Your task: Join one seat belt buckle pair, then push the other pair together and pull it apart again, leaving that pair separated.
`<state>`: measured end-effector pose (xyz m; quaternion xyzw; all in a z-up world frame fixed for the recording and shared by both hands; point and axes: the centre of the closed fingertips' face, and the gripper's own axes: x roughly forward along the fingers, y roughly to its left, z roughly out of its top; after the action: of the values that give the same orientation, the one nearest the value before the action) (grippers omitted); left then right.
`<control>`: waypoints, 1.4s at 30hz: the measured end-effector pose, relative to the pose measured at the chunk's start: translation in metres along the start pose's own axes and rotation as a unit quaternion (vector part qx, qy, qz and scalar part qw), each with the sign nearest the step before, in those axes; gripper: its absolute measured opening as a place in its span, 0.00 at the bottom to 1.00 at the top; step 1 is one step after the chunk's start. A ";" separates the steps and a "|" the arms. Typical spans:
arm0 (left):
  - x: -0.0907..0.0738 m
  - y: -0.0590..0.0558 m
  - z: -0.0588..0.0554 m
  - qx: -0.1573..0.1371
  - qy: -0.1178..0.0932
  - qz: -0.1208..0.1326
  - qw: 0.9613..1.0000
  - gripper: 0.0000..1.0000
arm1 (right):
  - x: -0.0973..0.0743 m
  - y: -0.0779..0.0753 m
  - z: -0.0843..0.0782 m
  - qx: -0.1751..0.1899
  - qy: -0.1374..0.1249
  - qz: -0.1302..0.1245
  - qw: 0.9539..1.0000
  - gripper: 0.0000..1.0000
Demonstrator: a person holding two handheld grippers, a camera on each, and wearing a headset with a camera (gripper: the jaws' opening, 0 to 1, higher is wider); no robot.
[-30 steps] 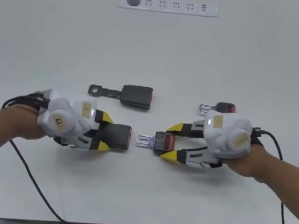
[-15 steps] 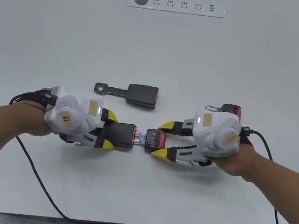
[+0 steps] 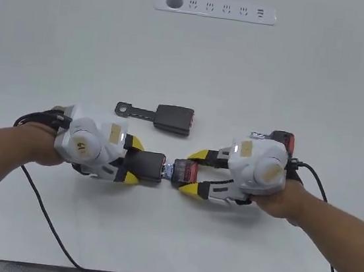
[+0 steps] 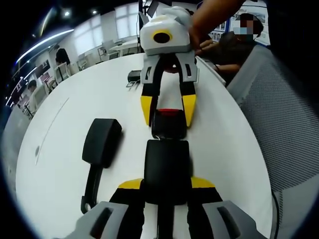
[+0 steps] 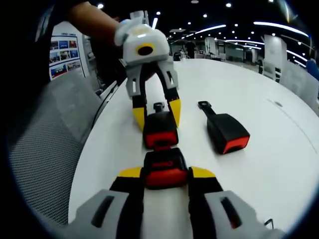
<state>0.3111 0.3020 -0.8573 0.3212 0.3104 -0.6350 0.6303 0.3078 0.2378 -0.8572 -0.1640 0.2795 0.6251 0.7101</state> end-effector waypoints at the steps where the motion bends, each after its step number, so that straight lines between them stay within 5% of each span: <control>1: 0.001 0.000 0.000 0.000 0.000 -0.002 1.000 0.34 | 0.002 0.000 0.002 -0.001 0.000 0.000 1.000 0.34; 25: 0.000 -0.001 0.000 -0.002 -0.012 -0.007 1.000 0.34 | 0.008 0.001 0.004 -0.001 0.003 -0.005 1.000 0.33; 42: -0.006 -0.002 0.000 -0.015 -0.053 -0.003 0.998 0.33 | 0.005 0.001 0.005 0.005 -0.024 -0.020 1.000 0.33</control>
<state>0.3092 0.3052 -0.8528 0.2768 0.2865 -0.6483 0.6488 0.3076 0.2444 -0.8562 -0.1509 0.2619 0.6136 0.7295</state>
